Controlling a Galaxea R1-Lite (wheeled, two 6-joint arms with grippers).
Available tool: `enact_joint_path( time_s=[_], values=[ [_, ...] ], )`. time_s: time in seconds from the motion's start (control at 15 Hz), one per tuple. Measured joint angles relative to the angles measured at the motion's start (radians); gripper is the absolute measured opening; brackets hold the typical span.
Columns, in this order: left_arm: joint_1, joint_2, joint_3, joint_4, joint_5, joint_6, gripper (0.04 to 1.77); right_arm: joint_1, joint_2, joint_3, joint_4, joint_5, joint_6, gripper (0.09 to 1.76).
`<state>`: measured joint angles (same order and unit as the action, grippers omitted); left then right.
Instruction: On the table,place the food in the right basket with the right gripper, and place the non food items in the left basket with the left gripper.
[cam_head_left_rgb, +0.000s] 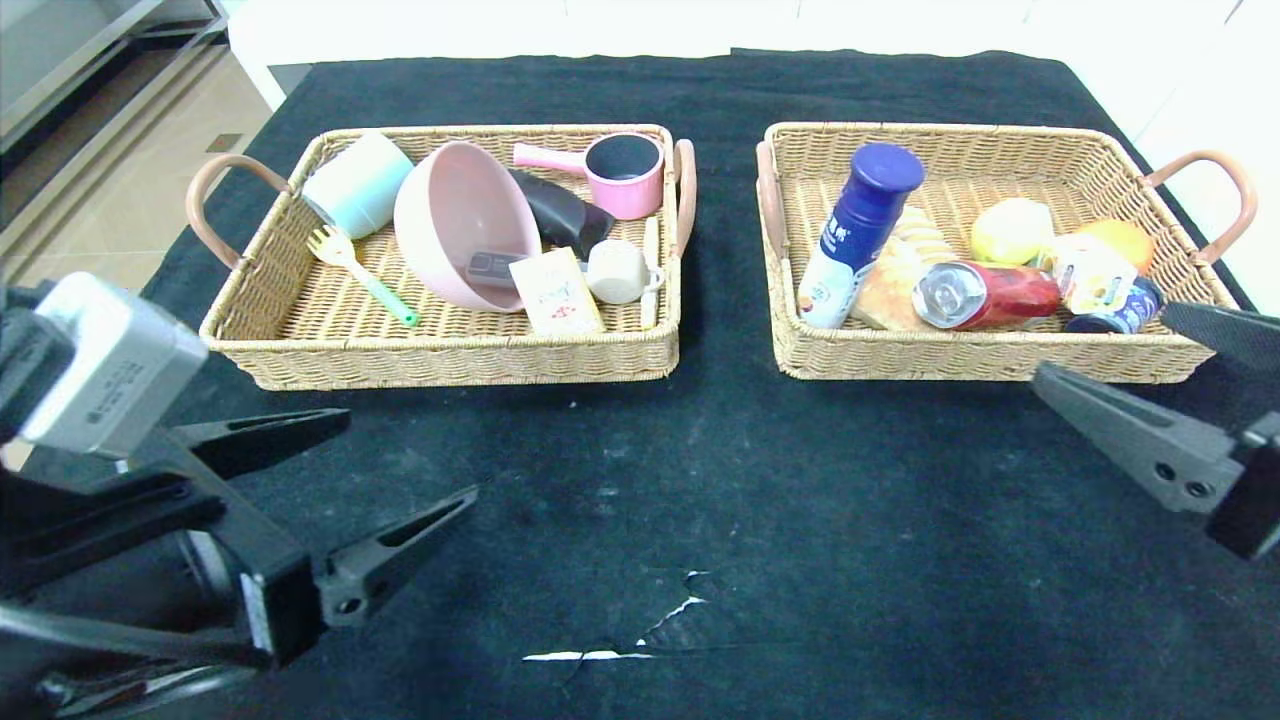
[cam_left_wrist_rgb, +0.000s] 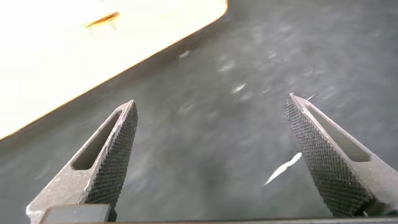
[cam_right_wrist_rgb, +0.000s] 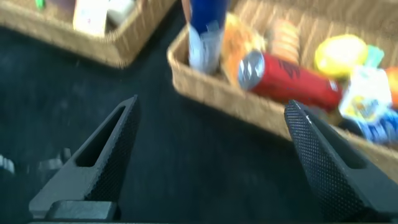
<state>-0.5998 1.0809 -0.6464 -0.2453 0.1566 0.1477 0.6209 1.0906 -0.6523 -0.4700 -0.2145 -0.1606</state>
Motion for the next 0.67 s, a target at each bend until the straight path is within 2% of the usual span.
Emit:
enact_joint_path(
  time_s=[0.2,0.33,0.53,0.67],
  values=[
    [0.026,-0.146,-0.022,0.185,0.054,0.001,1.72,-0.103,-0.147,0.011,0.183,0.066,0.001,1.69],
    [0.063,-0.259,-0.048,0.328,0.064,0.001,1.72,-0.166,-0.254,0.008,0.295,0.077,0.001,1.69],
    [0.156,-0.428,-0.098,0.525,0.065,0.003,1.72,-0.298,-0.425,-0.002,0.494,0.138,0.0,1.7],
    [0.24,-0.522,-0.124,0.612,0.039,0.007,1.72,-0.397,-0.531,-0.031,0.652,0.207,-0.007,1.7]
  ],
)
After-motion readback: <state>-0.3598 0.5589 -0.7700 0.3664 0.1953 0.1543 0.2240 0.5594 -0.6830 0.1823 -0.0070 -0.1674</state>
